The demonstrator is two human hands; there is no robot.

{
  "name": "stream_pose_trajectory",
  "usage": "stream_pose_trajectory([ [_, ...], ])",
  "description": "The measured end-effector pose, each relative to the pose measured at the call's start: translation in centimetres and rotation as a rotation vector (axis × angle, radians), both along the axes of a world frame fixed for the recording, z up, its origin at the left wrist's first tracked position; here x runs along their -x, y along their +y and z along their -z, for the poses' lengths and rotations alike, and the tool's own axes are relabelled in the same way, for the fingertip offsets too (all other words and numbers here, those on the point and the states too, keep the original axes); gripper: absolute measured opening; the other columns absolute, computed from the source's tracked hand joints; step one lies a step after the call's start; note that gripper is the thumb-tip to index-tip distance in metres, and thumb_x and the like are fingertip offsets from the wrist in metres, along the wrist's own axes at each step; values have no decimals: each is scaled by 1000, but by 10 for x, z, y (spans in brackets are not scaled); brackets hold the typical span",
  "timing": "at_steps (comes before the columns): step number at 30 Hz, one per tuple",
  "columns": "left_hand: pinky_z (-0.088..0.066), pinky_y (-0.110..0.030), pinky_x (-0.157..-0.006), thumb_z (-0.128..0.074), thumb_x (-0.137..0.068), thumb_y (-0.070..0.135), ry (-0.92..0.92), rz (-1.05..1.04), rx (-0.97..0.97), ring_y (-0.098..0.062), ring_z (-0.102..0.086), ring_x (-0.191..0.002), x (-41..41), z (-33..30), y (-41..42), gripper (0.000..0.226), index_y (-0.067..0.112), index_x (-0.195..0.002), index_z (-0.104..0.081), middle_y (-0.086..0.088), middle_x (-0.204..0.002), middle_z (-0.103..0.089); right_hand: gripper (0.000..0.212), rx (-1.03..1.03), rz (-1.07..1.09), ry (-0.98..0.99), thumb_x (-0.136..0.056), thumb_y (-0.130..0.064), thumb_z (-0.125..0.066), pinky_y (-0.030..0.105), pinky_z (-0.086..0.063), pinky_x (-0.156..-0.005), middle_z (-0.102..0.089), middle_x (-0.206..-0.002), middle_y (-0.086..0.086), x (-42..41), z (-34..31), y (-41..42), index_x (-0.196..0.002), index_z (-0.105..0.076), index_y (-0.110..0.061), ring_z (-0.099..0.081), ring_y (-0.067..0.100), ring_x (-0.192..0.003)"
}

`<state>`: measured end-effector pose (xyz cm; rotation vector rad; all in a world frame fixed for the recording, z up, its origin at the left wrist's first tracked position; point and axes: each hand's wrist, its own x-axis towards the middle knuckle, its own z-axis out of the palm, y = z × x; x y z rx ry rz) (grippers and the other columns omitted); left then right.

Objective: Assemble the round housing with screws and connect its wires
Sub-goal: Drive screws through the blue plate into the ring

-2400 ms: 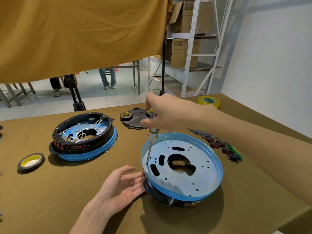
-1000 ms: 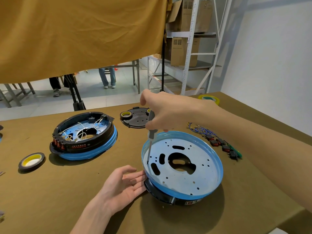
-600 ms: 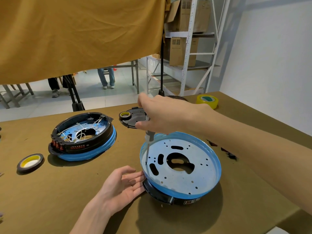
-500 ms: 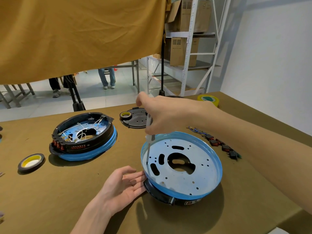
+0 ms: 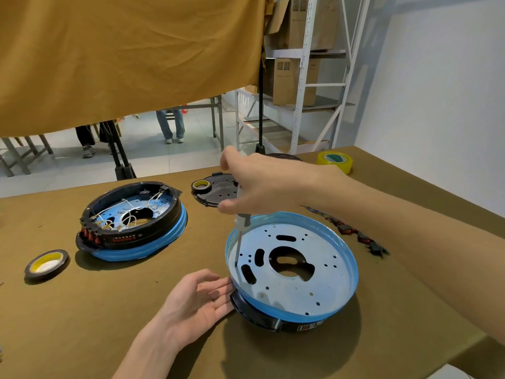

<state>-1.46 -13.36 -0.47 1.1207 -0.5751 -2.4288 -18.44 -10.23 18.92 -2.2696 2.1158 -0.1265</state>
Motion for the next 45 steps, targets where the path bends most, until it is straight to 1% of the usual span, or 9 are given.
stream_pose_trajectory([
  [4, -61, -60, -81, -58, -83, 4, 9, -2, -6, -45, -73, -103, 0, 1, 0, 45, -3, -127, -55, -34, -114, -71, 41, 12, -1, 22, -96, -35, -65, 24, -40, -39, -64, -79, 4, 3, -6, 3, -118, -36, -16, -69, 21, -61],
  [7, -62, -59, -79, -59, -82, 4, 7, -3, -4, -45, -73, -103, -1, 2, -1, 44, -2, -126, -55, -34, -113, -71, 41, 68, -5, 62, -100, -46, -59, 31, -43, -46, -64, -79, 3, 2, 1, 3, -115, -36, -16, -67, 23, -64],
  [11, -60, -61, -83, -59, -81, 5, 10, -1, -3, -44, -73, -104, 0, 2, -1, 45, -1, -126, -55, -33, -114, -71, 49, -57, 5, -27, -93, -33, -69, 28, -44, -46, -64, -86, 4, 6, -7, 3, -124, -35, -15, -69, 24, -70],
  [15, -61, -55, -89, -59, -82, 5, -4, 1, 3, -44, -73, -103, 1, 1, -1, 43, -2, -125, -54, -34, -113, -71, 46, 58, -13, 72, -98, -49, -61, 32, -46, -47, -62, -82, 4, 3, 2, 3, -118, -36, -16, -66, 22, -64],
  [19, -63, -53, -83, -58, -83, 6, -4, 8, 2, -44, -74, -103, 0, -1, 0, 44, -3, -126, -56, -33, -114, -71, 55, -62, -33, 5, -92, -29, -70, 25, -44, -40, -64, -80, 4, 3, -6, 3, -128, -31, -17, -68, 21, -62],
  [31, -57, -52, -92, -57, -83, 5, -24, 21, 13, -43, -73, -105, 0, -4, 2, 46, -6, -128, -55, -33, -115, -71, 43, 40, -27, 57, -99, -46, -61, 26, -39, -42, -61, -72, 1, 1, -2, 0, -116, -35, -16, -66, 18, -55],
  [35, -63, -53, -85, -57, -83, 5, -24, 16, 6, -43, -74, -102, 1, -5, 2, 44, -6, -126, -56, -33, -113, -71, 48, -97, -17, -49, -93, -29, -69, 25, -42, -37, -65, -74, 5, 3, -10, 2, -118, -31, -15, -64, 14, -48],
  [40, -64, -51, -82, -57, -81, 5, -32, 22, 11, -42, -74, -102, 0, -5, 3, 46, -6, -126, -56, -33, -113, -72, 48, -25, -41, 14, -96, -43, -64, 34, -48, -46, -63, -78, 6, 1, -5, 3, -119, -32, -15, -67, 24, -64],
  [45, -63, -57, -77, -57, -82, 4, -27, 12, 2, -44, -74, -99, 0, -5, 3, 45, -6, -125, -56, -34, -111, -71, 36, 66, -14, 62, -100, -39, -59, 27, -37, -39, -61, -71, 4, 0, -1, 4, -110, -34, -14, -61, 17, -49],
])
